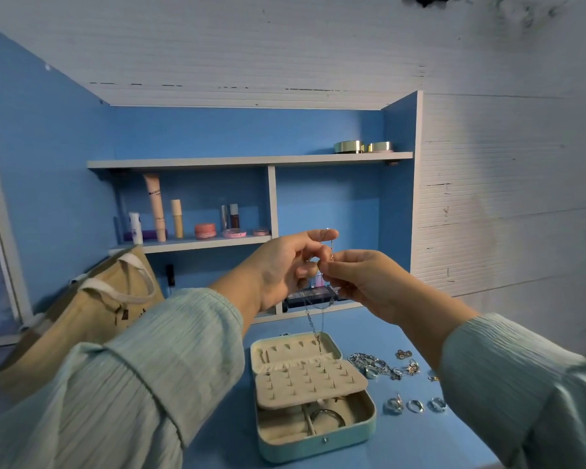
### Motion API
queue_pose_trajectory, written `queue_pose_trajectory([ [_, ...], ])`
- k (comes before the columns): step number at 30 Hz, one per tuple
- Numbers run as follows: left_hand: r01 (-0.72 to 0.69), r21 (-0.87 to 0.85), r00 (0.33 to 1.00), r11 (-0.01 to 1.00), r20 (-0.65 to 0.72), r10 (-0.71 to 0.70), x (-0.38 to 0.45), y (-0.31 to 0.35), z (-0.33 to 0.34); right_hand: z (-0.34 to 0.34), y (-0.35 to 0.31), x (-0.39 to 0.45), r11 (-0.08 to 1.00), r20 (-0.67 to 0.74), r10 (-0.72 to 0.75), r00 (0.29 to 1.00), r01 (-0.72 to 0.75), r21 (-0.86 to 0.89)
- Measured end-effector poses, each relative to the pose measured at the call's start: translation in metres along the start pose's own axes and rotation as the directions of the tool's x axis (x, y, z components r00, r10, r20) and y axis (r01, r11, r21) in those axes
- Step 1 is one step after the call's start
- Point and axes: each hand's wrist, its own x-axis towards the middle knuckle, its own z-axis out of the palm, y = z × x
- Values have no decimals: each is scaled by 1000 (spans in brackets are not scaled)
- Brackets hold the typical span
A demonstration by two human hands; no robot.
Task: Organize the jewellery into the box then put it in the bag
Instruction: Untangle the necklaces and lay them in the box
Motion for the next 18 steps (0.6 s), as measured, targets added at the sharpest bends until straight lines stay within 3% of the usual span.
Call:
queue_pose_trajectory([
  [4, -32, 27, 998, 999, -49, 33, -1, -1, -1, 1, 0, 1, 993, 10, 48, 999, -49, 104],
  [8, 42, 85, 996, 995, -85, -35, -4, -12, -5, -5, -4, 2, 970, -32, 56, 998, -47, 240],
  [12, 91, 102, 993, 991, -82, -83, -5, -25, -4, -5, -7, 3, 982, -45, 55, 997, -46, 182],
  [18, 92, 255, 984, 962, -171, -48, -6, -29, -5, -6, -13, 4, 989, -42, 100, 994, -94, 115],
])
